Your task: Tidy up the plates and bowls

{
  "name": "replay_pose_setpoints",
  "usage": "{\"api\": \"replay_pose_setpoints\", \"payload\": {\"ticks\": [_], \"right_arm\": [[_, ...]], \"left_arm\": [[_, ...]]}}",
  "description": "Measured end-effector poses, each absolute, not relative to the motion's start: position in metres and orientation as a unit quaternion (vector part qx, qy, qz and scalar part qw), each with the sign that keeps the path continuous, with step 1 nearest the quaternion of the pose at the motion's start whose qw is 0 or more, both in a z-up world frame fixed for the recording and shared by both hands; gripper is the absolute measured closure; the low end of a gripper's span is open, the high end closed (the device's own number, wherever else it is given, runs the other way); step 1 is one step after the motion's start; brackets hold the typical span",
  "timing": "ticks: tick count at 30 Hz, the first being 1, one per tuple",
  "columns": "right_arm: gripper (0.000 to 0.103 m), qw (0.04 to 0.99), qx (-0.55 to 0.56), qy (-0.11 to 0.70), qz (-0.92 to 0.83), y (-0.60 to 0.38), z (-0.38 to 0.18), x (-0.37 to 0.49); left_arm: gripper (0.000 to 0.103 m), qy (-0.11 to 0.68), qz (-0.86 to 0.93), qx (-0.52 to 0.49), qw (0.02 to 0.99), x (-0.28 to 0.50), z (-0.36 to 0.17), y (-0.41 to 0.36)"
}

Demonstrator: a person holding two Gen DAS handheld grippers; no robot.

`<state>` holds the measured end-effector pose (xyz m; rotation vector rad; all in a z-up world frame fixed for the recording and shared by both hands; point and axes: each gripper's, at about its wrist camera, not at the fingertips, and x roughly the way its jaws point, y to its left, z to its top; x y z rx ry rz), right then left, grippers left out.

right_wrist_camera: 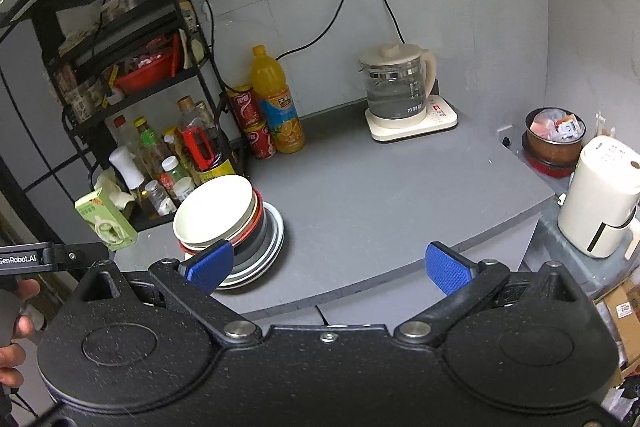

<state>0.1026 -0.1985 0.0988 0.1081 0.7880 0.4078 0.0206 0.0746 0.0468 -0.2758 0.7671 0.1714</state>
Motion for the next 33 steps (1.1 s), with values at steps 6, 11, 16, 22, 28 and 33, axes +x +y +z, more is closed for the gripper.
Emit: {"api": "replay_pose_setpoints", "payload": {"ticks": [6,11,16,22,28,33], "right_arm": [[0.0,0.902,0.034,0.379,0.206,-0.194,0.106,0.093],[0.0,0.901,0.035,0.376,0.212,-0.192,0.109,0.088],[0.0,0.893,0.041,0.381,0.238,-0.191,0.115,0.081],[0.0,0.892,0.032,0.383,0.237,-0.187,0.117,0.075],[0.0,0.888,0.031,0.388,0.245,-0.184,0.115,0.071],[0.0,0.888,0.026,0.388,0.246,-0.18,0.115,0.071]], "left_arm": [[0.001,0.373,0.075,-0.122,0.917,0.003,0.049,0.077],[0.001,0.364,0.079,-0.104,0.922,-0.013,0.054,0.08],[0.001,0.357,0.079,-0.101,0.925,-0.024,0.058,0.089],[0.001,0.356,0.078,-0.099,0.926,-0.031,0.058,0.093],[0.001,0.356,0.079,-0.096,0.926,-0.034,0.058,0.092],[0.001,0.358,0.074,-0.091,0.926,-0.033,0.058,0.09]]}}
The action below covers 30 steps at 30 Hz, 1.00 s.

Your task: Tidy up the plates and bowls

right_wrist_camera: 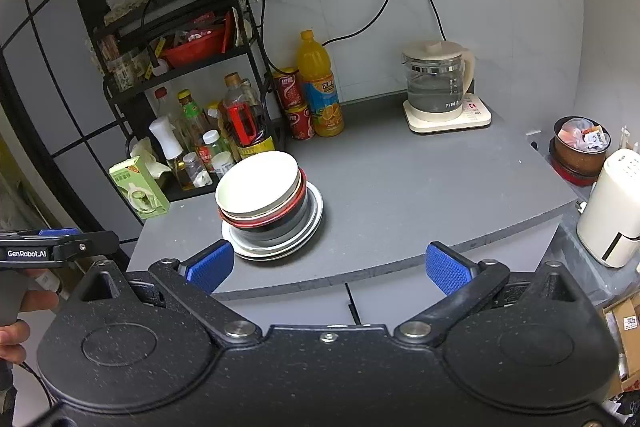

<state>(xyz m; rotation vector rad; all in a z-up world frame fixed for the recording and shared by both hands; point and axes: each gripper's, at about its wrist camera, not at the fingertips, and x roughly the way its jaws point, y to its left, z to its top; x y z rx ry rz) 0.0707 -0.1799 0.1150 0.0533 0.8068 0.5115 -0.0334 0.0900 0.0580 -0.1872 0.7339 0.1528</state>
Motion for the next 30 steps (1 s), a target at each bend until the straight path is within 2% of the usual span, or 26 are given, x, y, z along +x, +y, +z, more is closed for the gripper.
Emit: {"api": "replay_pose_setpoints", "payload": {"ticks": [30], "right_arm": [[0.0,0.891,0.007,0.388,0.236,-0.184,0.114,0.078]], "left_arm": [[0.001,0.369,0.062,-0.092,0.923,-0.018,0.053,0.078]]}}
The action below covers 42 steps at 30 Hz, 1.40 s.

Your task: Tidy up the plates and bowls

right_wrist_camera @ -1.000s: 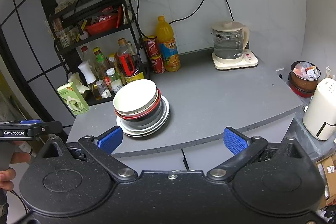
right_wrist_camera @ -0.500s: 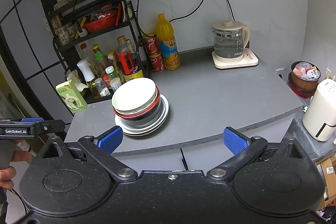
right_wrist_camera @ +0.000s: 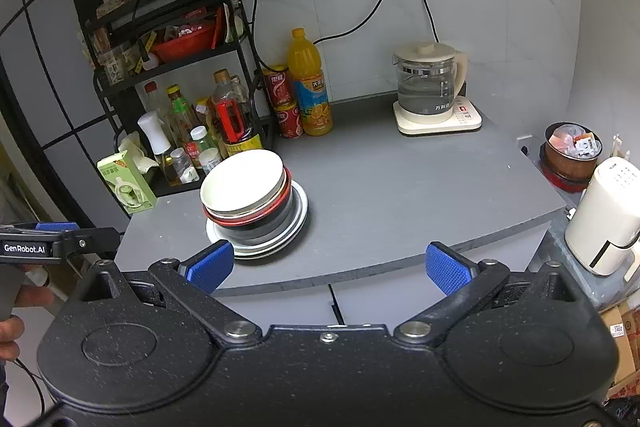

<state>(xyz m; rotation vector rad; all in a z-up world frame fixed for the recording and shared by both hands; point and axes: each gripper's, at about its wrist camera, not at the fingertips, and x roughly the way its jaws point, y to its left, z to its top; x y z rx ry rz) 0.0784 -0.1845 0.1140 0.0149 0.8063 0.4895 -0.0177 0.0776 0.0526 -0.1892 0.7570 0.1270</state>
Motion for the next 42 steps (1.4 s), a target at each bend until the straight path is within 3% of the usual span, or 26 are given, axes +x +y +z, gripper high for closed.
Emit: {"api": "replay_pose_setpoints", "payload": {"ticks": [42], "right_arm": [[0.0,0.882,0.01,0.404,0.243,-0.1825,0.1067,0.085]], "left_arm": [[0.001,0.378,0.085,-0.11,0.915,-0.0209,0.0485,0.0802]]}}
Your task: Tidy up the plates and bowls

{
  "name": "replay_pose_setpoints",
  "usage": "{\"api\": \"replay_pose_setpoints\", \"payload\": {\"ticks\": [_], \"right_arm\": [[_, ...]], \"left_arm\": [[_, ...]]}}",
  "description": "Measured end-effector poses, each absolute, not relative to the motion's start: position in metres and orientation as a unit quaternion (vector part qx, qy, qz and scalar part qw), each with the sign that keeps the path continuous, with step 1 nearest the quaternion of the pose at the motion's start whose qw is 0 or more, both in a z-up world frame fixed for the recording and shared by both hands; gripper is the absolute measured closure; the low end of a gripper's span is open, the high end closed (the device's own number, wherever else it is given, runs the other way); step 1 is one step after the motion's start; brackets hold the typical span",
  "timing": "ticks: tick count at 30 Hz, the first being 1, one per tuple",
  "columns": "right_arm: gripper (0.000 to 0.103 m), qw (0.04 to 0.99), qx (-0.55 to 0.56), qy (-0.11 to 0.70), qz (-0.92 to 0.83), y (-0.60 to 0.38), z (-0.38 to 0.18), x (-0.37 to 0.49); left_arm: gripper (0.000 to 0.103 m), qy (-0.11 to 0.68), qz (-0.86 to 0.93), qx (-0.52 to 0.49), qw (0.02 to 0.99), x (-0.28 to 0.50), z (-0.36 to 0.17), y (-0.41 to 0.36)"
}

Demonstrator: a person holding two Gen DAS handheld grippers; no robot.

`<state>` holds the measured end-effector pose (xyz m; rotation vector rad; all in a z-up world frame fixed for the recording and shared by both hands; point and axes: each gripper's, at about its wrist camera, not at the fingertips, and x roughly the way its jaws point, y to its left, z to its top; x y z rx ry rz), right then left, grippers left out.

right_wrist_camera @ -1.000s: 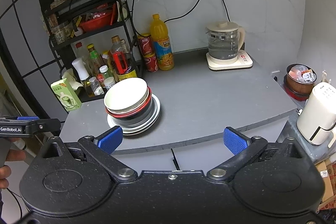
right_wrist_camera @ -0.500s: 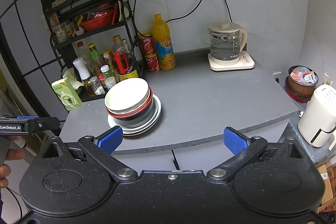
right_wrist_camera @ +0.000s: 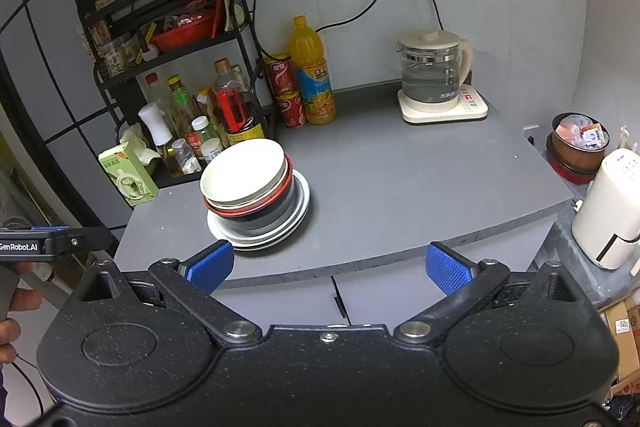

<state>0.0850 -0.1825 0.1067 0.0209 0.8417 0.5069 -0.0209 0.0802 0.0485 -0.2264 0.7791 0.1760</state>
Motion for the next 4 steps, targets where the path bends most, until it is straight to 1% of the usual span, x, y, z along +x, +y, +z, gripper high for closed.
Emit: {"api": "replay_pose_setpoints", "payload": {"ticks": [4], "right_arm": [[0.0,0.879,0.011,0.41,0.242,-0.1791,0.1037,0.0899]], "left_arm": [[0.001,0.378,0.092,-0.107,0.915,-0.0187,0.0503,0.083]]}}
